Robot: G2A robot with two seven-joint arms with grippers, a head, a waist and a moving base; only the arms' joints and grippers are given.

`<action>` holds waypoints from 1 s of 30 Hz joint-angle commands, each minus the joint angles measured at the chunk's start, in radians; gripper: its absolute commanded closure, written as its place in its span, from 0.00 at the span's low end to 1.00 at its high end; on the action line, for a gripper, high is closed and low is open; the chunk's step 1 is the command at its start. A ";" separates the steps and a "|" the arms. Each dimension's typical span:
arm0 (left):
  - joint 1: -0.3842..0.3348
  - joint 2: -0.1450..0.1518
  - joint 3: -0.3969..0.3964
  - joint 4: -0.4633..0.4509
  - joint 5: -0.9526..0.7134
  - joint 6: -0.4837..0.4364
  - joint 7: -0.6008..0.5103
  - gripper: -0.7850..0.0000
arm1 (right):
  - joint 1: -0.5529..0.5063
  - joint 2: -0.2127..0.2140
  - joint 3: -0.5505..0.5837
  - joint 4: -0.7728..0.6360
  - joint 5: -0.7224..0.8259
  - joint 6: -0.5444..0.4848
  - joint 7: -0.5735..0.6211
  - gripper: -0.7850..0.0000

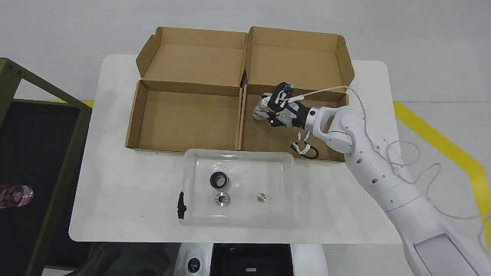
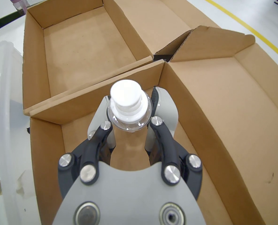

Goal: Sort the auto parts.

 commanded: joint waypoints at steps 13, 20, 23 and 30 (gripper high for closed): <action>0.000 0.000 0.000 0.000 0.000 0.000 0.000 0.00 | -0.006 -0.006 0.012 -0.041 -0.005 -0.031 -0.011 0.00; 0.000 0.000 0.000 0.000 0.000 0.000 0.000 0.00 | -0.098 0.027 0.110 -0.219 0.007 -0.058 0.035 0.00; 0.000 0.000 0.000 0.000 0.000 0.000 0.000 0.00 | -0.143 0.043 0.150 -0.310 0.024 -0.086 0.092 0.00; 0.000 0.000 0.000 0.000 0.000 0.000 0.000 0.00 | -0.259 0.072 0.204 -0.516 0.020 -0.136 0.232 0.00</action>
